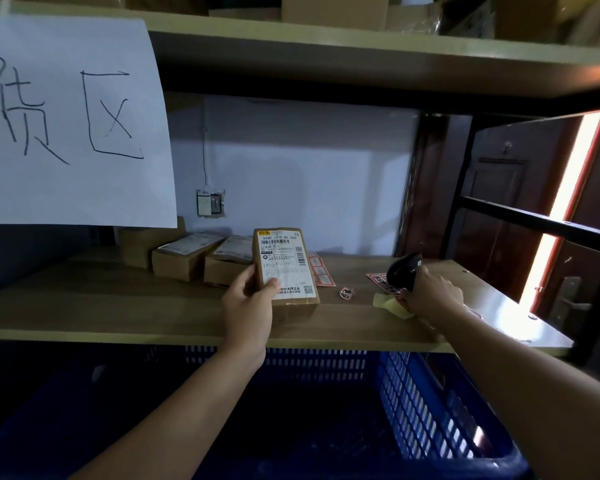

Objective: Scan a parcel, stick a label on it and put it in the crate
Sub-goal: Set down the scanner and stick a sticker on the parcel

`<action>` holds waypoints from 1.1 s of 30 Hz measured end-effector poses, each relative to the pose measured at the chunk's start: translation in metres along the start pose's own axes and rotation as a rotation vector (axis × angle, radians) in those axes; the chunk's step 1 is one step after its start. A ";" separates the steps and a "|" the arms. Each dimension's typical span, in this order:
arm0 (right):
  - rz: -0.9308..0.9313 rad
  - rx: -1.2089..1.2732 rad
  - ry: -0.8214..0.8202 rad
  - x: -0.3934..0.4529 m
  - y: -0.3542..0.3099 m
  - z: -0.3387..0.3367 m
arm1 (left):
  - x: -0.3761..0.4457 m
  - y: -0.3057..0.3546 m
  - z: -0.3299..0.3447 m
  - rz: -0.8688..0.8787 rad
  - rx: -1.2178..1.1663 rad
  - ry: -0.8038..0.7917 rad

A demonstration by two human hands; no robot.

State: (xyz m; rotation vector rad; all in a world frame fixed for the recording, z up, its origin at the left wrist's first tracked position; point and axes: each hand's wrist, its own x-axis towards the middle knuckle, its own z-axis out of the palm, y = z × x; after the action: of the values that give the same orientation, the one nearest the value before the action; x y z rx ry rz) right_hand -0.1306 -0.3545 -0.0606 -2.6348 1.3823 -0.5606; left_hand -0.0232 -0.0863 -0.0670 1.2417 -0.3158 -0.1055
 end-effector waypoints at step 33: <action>-0.438 0.197 0.136 -0.006 -0.047 -0.002 | -0.008 0.008 0.001 -0.040 0.022 -0.039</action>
State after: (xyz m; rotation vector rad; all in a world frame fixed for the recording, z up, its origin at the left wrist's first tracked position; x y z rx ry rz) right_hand -0.0978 -0.3224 -0.0478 -2.7783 0.7201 -0.8858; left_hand -0.0317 -0.0826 -0.0607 1.2696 -0.3268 -0.1608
